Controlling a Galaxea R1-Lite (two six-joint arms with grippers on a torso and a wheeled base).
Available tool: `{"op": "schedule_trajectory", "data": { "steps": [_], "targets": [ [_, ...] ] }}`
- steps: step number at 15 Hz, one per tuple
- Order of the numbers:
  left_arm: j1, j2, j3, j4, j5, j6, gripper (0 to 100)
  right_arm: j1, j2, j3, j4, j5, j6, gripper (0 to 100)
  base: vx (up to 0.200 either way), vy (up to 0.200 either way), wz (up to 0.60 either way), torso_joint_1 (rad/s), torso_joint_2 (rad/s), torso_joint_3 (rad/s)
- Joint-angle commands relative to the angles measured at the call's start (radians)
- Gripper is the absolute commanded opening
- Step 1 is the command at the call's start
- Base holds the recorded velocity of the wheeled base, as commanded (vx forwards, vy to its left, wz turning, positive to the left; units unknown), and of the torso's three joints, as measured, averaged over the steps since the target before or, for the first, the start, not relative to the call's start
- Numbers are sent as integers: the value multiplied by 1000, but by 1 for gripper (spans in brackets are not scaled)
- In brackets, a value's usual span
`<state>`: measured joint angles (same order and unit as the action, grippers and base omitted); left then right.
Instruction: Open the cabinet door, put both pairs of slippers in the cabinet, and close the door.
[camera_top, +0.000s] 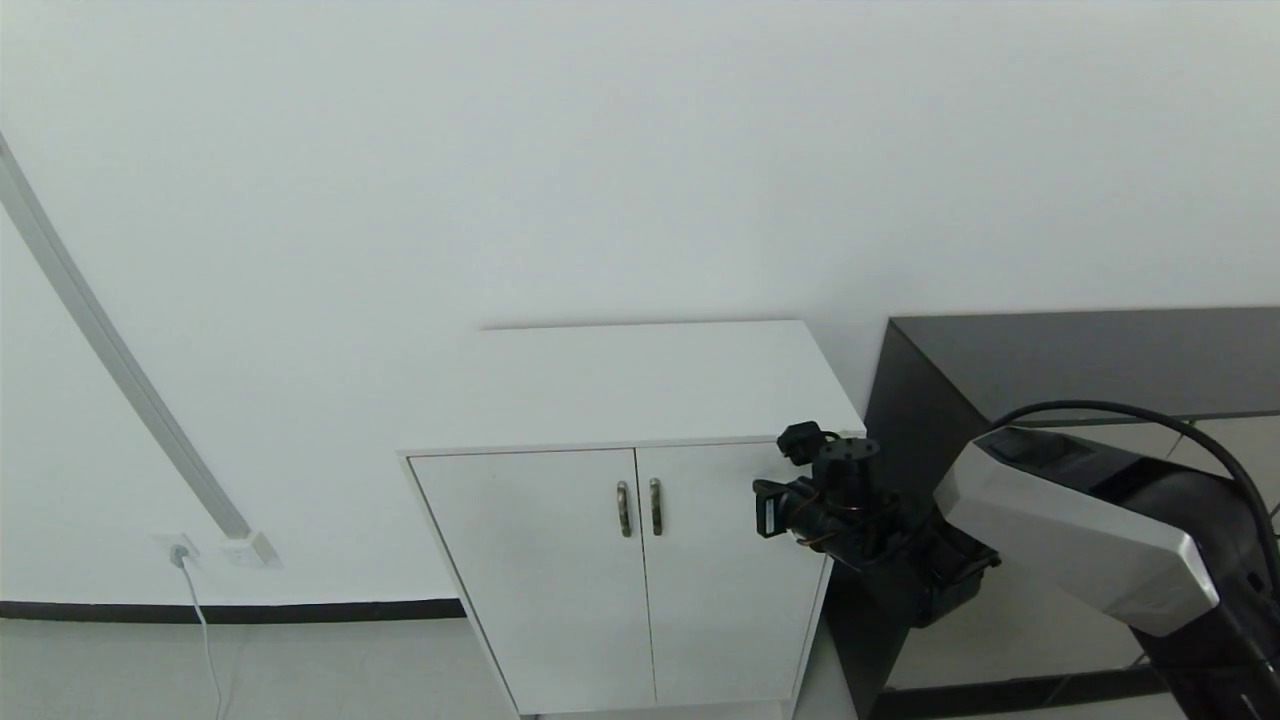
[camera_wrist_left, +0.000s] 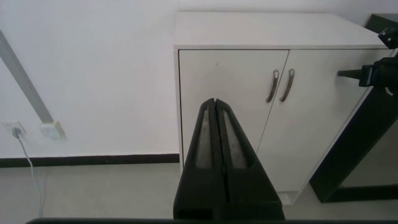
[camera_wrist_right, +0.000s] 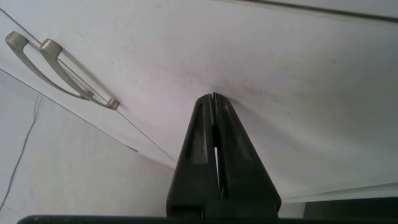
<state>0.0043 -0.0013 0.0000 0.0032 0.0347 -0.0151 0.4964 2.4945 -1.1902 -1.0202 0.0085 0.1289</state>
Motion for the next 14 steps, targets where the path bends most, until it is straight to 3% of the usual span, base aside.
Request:
{"op": "schedule_trajectory", "data": {
  "steps": [1, 4, 8, 14],
  "targets": [
    [0, 1, 0, 0, 1, 0, 0, 19, -74, 81, -38, 1, -2, 0, 0, 0, 0, 0, 0, 0],
    [0, 1, 0, 0, 1, 0, 0, 25, -198, 262, -109, -5, -2, 0, 0, 0, 0, 0, 0, 0],
    [0, 1, 0, 0, 1, 0, 0, -4, -330, 561, -316, -140, -2, 0, 0, 0, 0, 0, 0, 0],
    [0, 1, 0, 0, 1, -2, 0, -147, -577, 933, -426, -266, -23, 0, 0, 0, 0, 0, 0, 0]
  ]
}}
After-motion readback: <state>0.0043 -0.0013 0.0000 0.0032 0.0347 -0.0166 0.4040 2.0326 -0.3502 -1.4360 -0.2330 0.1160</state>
